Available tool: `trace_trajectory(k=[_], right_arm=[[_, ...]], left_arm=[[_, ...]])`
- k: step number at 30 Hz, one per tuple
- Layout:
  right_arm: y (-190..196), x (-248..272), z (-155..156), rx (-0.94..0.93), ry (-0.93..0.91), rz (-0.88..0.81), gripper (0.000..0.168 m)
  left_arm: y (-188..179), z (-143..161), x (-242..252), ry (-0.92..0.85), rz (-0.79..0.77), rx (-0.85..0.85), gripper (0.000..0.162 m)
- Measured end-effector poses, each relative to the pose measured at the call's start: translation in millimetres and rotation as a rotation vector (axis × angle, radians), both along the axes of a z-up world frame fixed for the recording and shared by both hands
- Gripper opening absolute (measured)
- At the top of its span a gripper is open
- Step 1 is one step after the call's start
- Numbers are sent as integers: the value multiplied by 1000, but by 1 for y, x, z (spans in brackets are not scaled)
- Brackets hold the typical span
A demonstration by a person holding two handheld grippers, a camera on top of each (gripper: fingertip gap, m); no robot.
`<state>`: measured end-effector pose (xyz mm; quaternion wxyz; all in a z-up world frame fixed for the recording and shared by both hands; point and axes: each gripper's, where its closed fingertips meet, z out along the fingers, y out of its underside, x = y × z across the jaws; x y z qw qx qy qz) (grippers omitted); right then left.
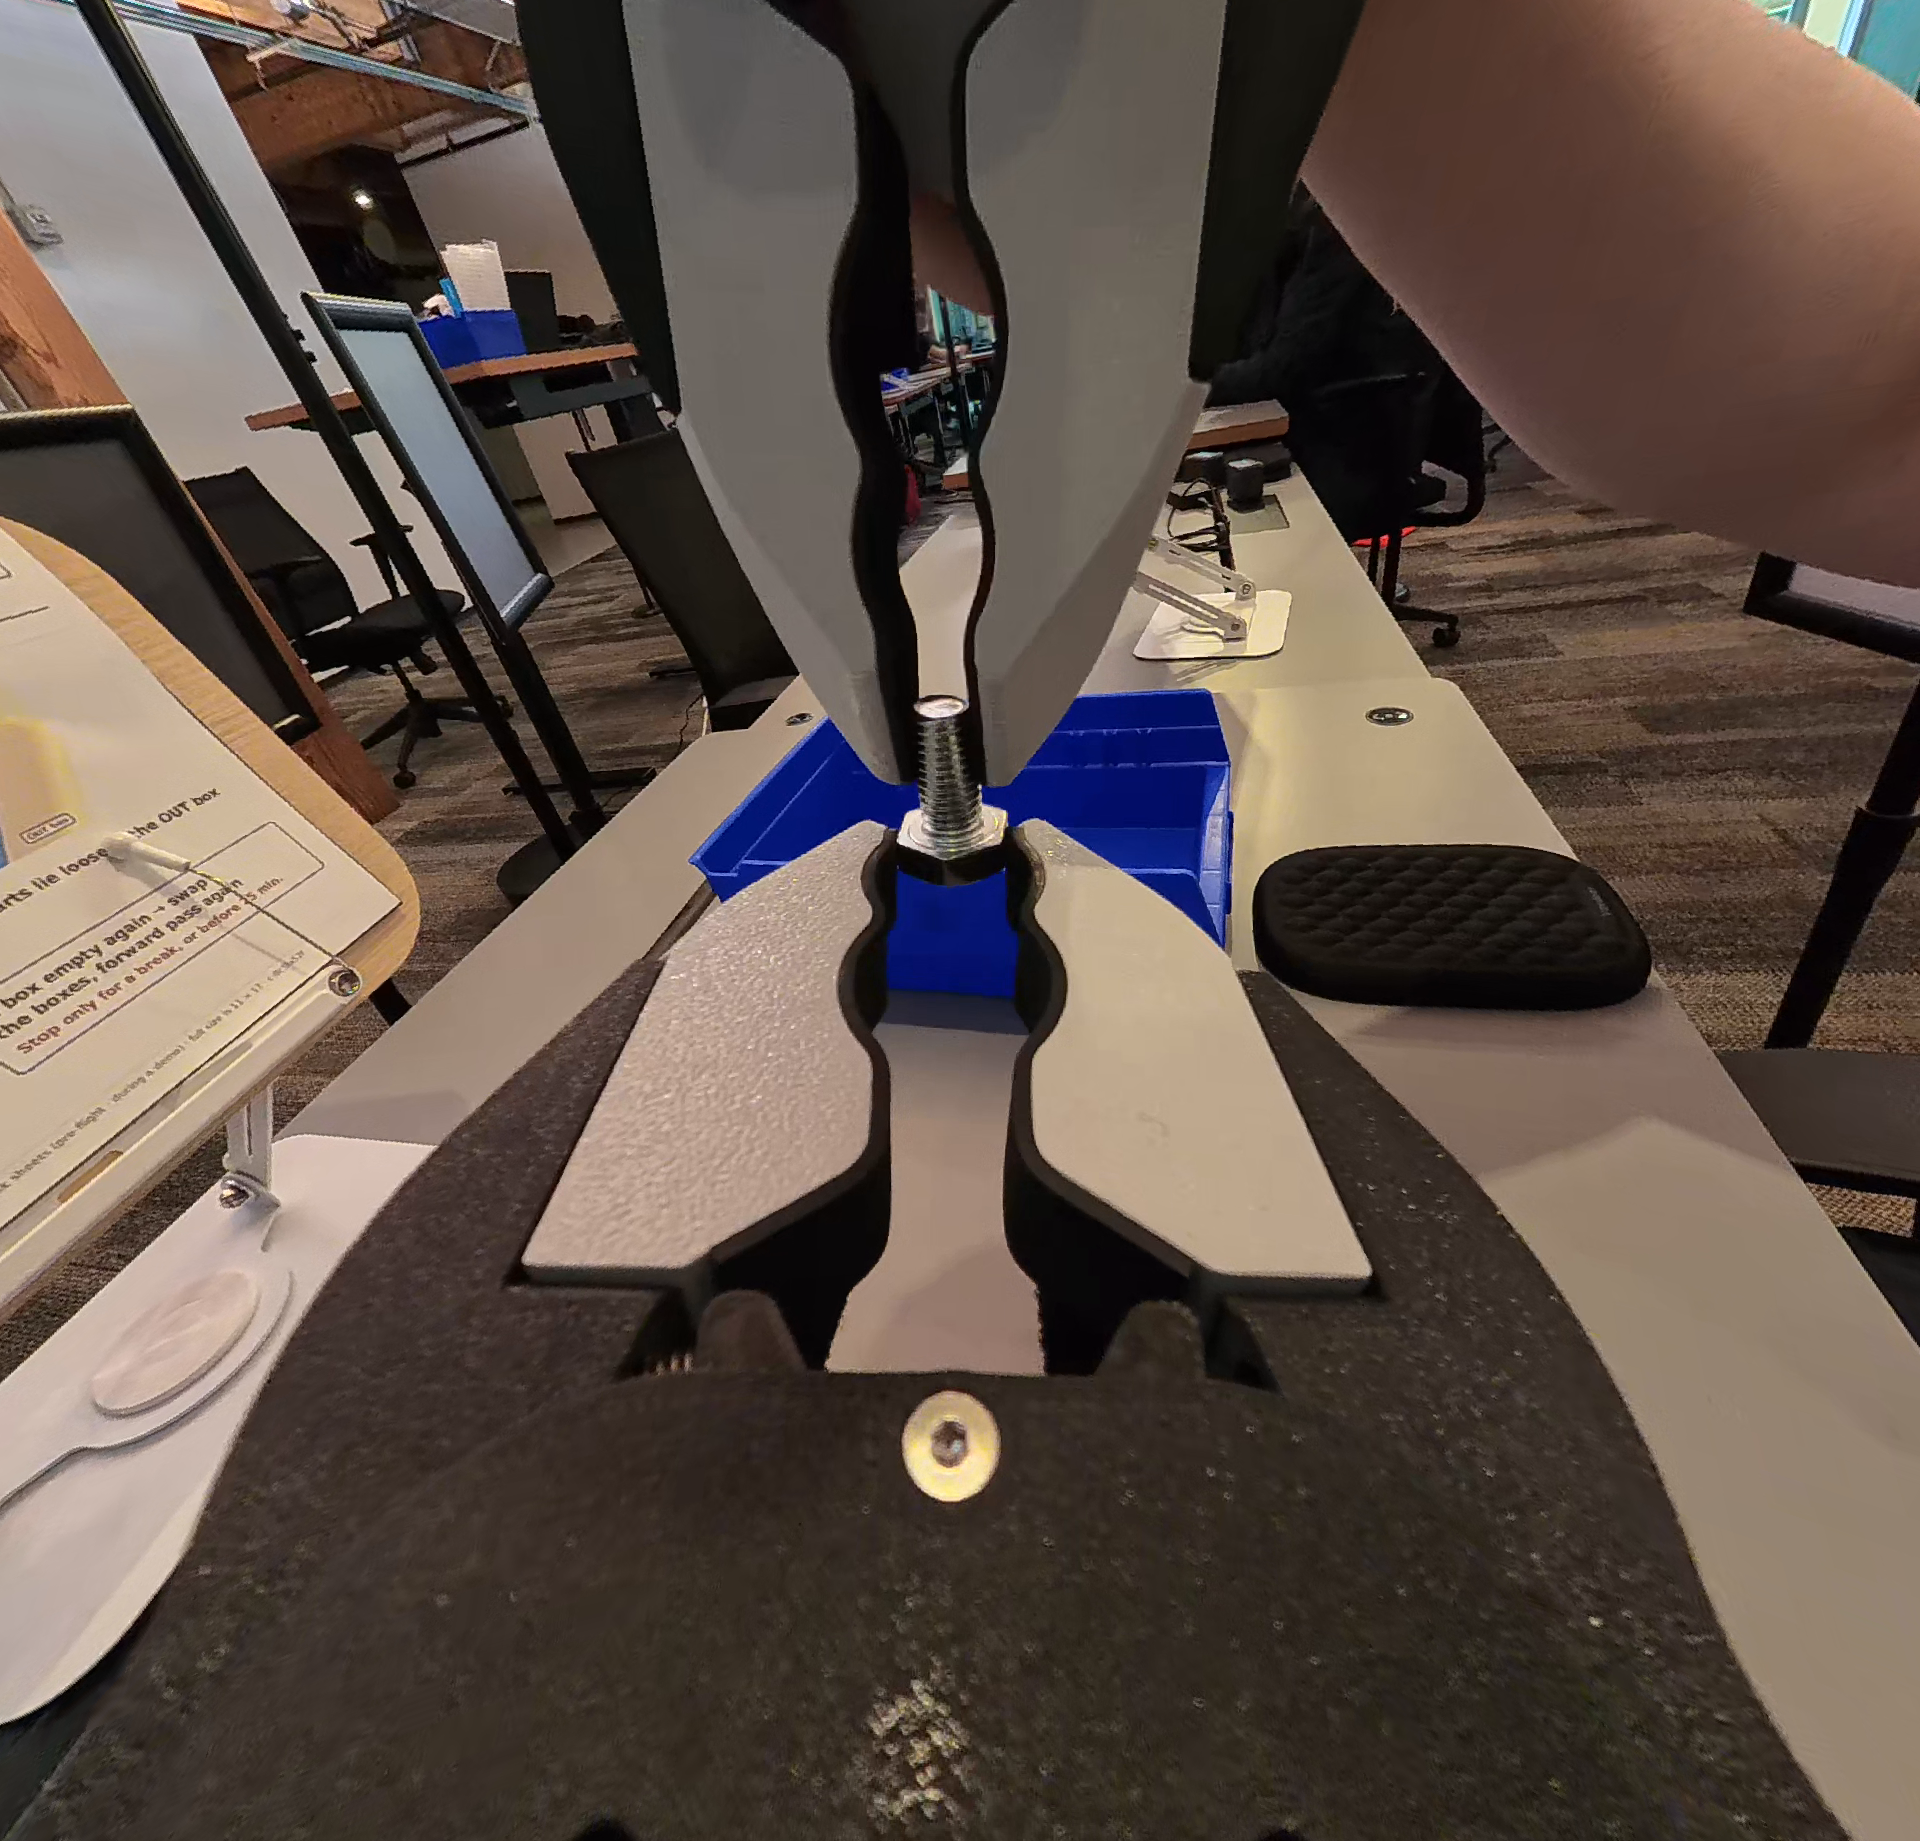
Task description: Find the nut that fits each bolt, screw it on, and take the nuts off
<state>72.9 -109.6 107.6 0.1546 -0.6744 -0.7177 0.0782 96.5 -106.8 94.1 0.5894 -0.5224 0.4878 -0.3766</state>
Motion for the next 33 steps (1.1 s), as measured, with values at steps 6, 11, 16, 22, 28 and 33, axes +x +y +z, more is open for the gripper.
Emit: trace_trajectory(k=[6, 11, 16, 22, 28, 33], right_arm=[[0, 1, -1, -4, -5, 0, 11], [0, 0, 0, -14, 14, -17, 11], [0, 0, -2, -11, 19, -9, 11], [0, -1, 2, -28, 52, -16, 11], [0, 1, -3, -31, 35, -15, 11], [1, 0, -2, -32, 37, -17, 11]], left_arm=[[0, -2, 0, 24, 12, 21, 19], [1, 0, -2, 20, 19, 7, 18], [0, -2, -1, 19, 0, -19, 19], [0, 5, -2, -38, -13, -18, 19], [-3, 8, -6, -31, -23, -6, 18], [-2, 4, -5, 4, -2, 14, 22]])
